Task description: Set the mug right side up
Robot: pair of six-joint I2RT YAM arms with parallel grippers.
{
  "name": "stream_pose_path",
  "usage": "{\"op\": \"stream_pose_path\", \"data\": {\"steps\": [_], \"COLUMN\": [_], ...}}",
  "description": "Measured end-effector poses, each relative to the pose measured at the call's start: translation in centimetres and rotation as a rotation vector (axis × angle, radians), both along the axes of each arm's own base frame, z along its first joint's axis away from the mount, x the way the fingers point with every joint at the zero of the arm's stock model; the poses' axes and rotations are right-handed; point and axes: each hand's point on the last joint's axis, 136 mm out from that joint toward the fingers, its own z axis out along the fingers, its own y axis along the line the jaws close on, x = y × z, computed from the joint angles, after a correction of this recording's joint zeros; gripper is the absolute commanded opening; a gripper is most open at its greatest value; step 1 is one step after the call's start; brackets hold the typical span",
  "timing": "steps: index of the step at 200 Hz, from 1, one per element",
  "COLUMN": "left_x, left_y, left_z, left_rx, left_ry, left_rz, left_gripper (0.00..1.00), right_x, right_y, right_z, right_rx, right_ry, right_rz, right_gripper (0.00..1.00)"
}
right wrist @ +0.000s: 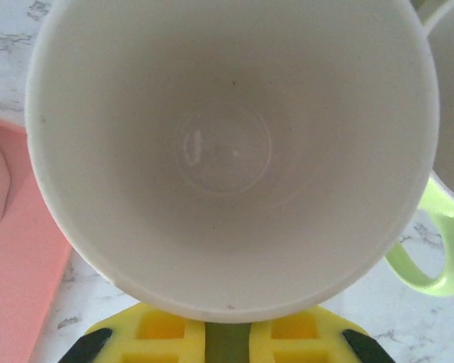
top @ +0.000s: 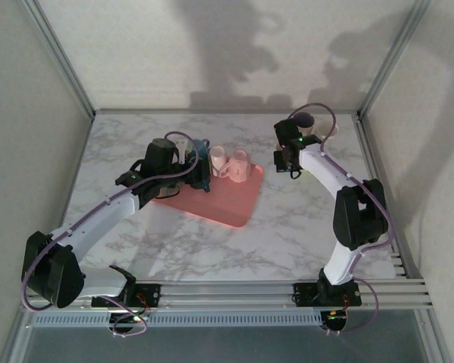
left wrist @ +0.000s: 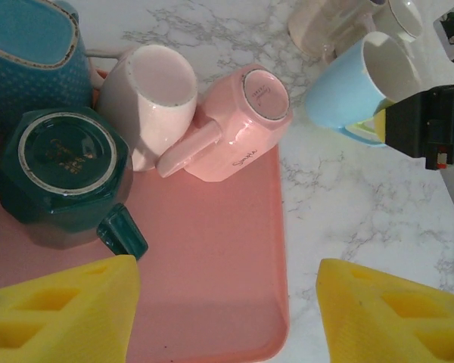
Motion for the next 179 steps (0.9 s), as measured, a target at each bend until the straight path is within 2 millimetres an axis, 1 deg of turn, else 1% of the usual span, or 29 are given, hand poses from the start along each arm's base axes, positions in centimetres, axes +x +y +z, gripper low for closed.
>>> {"op": "stream_pose_path", "data": {"steps": [48,68,88,128,168,179], "left_x": [-0.3,-0.3,-0.3,-0.1,0.0,-0.1], "left_y": [0.5,0.6,0.6,0.9,1.0,1.1], "left_z": [-1.5,-1.6,-1.7,-1.8,-1.9,-2.0], "left_rx": [0.001,0.001,0.005,0.013,0.013,0.017], "left_ry": [0.046,0.049,0.048,0.049,0.052,0.056], "left_rz": [0.037,0.043,0.047,0.064,0.074,0.077], "left_gripper": [0.62,0.62,0.61,0.61,0.62,0.62], "right_x": [1.7,2.2,2.5,2.7,3.1,3.2], "right_y": [0.4,0.5,0.7,0.7,1.0,1.1], "right_z": [-1.0,-1.6,-2.3,-2.6,-2.4,-2.4], "right_rx": [-0.02,-0.021,-0.023,-0.023,-0.002,0.01], "right_ry": [-0.005,-0.004,0.002,0.003,-0.018,-0.023], "right_rz": [0.002,0.001,0.002,0.001,-0.014,-0.016], "right_gripper": [0.0,0.0,0.03,0.13,0.28,0.31]}}
